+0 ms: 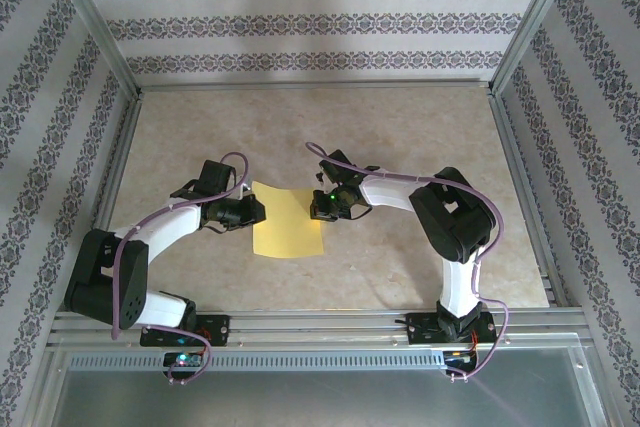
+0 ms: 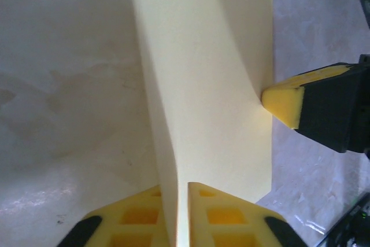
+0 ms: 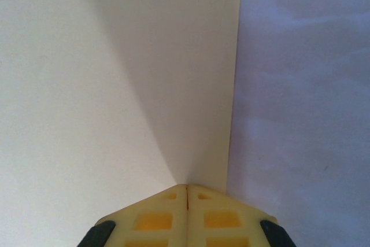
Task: Fold a paper plane with a square sheet of paper (fold left side to right side)
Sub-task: Place a square sheet of paper at the center of the table.
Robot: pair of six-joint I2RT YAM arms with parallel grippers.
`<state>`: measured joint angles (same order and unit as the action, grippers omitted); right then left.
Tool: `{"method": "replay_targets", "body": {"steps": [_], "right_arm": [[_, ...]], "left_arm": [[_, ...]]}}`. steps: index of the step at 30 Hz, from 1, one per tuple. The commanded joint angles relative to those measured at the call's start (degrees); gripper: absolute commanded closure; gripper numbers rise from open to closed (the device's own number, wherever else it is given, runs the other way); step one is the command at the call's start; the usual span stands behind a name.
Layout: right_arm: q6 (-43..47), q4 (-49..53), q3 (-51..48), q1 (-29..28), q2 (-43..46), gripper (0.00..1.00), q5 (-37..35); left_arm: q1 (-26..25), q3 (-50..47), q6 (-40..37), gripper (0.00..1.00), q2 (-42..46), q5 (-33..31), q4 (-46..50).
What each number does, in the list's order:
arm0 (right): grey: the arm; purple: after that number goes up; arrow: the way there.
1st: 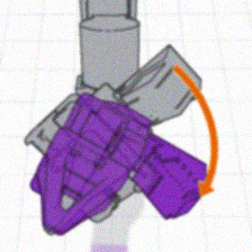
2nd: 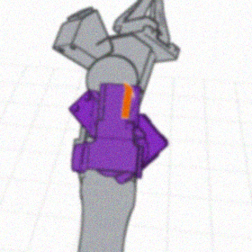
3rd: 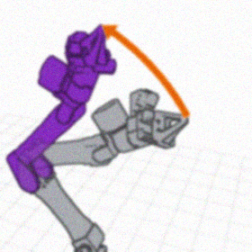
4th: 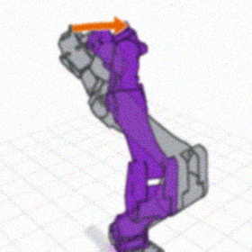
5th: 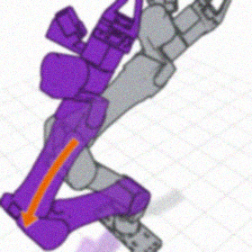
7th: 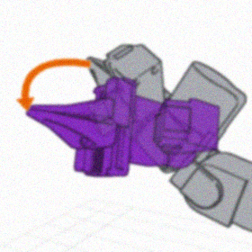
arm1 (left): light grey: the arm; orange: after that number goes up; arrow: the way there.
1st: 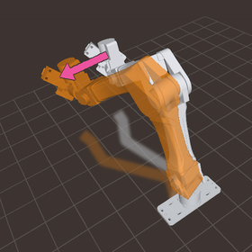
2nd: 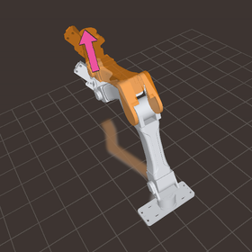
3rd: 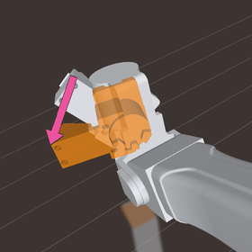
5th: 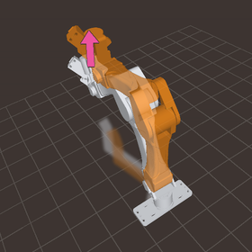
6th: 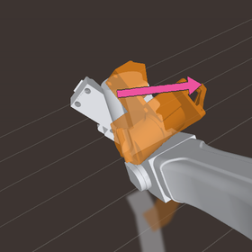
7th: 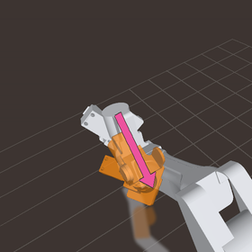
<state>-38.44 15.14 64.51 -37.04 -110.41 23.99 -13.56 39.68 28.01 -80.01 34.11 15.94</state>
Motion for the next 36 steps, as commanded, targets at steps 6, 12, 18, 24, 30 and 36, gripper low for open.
{"method": "replay_targets", "body": {"steps": [6,12,18,24,30,36], "right_arm": [[1.78,4.37,0.58,-0.64,-1.23,0.98,-4.47],[1.79,5.51,1.42,-0.88,-1.21,0.98,-5.49],[1.70,6.99,2.54,-1.24,-1.74,0.98,-7.08],[1.79,6.67,2.75,-1.65,-1.82,0.98,-7.08],[2.47,7.47,2.56,-1.76,-1.13,0.97,-8.12],[2.71,7.78,2.83,-1.77,-1.21,0.97,-7.99]], "left_arm": [[-0.85,0.55,3.52,0.75,0.54,4.76,-5.20],[-0.94,0.29,4.60,0.66,0.70,6.12,-6.98],[-1.18,0.57,5.29,0.61,0.89,6.73,-7.16],[-1.68,1.11,5.26,0.60,0.52,6.85,-6.80],[-2.24,1.72,5.46,0.55,0.29,6.55,-6.98],[-2.95,2.48,5.87,0.48,0.20,6.42,-6.95]]}}
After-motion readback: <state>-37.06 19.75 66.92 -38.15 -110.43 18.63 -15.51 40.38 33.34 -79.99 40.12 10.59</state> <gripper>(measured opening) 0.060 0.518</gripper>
